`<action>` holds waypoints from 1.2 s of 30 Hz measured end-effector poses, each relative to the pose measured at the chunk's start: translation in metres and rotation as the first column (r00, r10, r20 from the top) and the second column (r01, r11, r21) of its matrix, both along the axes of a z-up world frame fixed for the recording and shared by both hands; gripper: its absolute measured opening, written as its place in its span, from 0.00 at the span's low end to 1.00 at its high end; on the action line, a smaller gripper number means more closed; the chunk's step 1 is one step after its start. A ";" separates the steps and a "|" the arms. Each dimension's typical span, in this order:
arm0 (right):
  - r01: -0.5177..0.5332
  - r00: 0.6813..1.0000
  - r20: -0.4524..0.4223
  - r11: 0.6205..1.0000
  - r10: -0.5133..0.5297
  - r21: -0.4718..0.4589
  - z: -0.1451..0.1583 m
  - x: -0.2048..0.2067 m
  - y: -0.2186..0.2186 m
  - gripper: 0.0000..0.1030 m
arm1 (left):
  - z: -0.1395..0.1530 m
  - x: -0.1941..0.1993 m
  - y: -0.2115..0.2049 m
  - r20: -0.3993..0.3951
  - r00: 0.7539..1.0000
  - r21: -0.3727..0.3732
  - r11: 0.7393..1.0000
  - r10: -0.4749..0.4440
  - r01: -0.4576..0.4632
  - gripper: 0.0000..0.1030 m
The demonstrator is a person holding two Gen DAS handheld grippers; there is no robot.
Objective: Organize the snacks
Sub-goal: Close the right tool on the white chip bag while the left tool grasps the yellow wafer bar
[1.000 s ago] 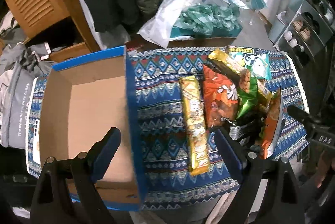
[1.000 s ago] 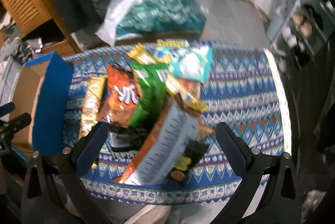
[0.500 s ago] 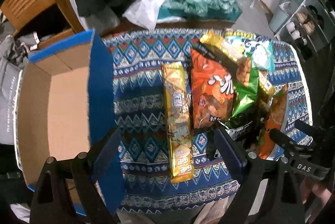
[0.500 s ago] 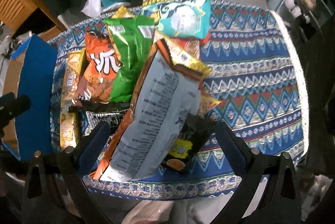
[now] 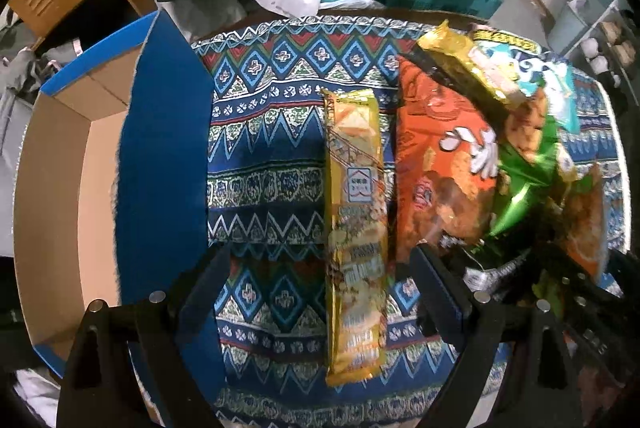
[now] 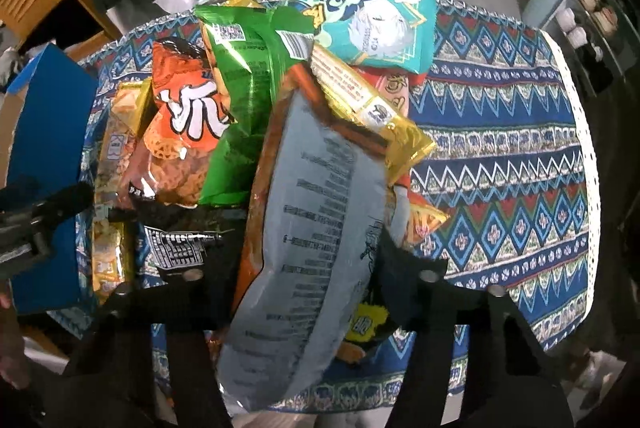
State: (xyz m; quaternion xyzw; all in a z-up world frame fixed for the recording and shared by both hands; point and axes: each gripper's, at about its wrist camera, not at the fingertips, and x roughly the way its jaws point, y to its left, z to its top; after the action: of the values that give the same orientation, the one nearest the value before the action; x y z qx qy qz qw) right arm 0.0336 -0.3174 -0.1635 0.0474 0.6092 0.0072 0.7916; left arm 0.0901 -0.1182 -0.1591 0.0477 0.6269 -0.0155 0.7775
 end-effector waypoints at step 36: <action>-0.019 0.997 0.075 0.997 0.013 0.073 0.016 0.017 0.009 0.46 | -0.056 0.050 -0.009 -0.082 0.997 -0.047 0.999 0.011 -0.015 0.31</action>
State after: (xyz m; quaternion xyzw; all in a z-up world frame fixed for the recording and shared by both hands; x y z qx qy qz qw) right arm 0.0507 -0.3088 -0.1471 0.0714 0.5789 0.0377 0.8114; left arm 0.1396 -0.1272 -0.2152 0.0242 0.6577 -0.0273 0.7524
